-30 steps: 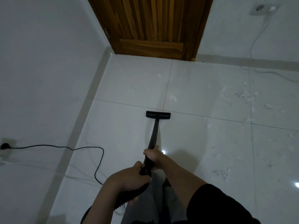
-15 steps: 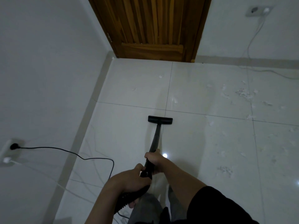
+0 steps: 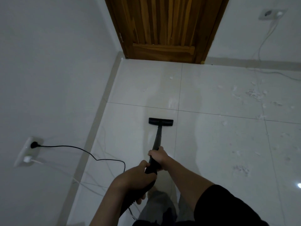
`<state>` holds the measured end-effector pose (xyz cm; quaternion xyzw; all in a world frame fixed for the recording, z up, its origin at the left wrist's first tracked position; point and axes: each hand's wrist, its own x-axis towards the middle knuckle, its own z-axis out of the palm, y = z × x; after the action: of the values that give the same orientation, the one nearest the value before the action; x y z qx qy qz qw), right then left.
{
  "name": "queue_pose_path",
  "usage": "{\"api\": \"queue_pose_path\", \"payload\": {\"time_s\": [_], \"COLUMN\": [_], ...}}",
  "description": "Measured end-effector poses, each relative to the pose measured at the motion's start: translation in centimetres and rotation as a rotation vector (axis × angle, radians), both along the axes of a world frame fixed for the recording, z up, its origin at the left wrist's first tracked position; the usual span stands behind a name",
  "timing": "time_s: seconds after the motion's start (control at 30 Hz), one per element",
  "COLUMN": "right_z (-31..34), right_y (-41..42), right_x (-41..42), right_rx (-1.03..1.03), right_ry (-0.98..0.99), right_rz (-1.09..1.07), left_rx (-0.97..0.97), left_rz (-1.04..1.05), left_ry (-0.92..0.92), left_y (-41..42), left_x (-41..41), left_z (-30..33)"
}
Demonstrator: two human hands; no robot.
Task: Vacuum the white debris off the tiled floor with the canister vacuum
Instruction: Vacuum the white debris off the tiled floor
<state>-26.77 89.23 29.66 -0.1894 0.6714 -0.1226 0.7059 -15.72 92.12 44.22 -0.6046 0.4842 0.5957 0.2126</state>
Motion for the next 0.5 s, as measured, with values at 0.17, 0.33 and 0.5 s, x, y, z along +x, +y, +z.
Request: {"api": "queue_pose_path", "payload": {"time_s": [0.17,0.33,0.5], "right_z": [-0.2,-1.1,-1.9], "right_y": [-1.5,-5.0,-10.1], "right_x": [3.6,5.2,4.9], "right_rx": [-0.018,0.005,0.024], "right_ry": [0.000,0.012,-0.018], "right_rz": [0.029,0.031,-0.015], "left_rx": [-0.008,-0.006,0.007], "left_rz": [0.039,0.034,-0.010], "left_ry": [0.020,0.006,0.002], "left_y": [-1.2,-4.3,-9.6], "left_x": [3.3,5.1,5.0], "left_z": [-0.2,-0.9,-1.9]}}
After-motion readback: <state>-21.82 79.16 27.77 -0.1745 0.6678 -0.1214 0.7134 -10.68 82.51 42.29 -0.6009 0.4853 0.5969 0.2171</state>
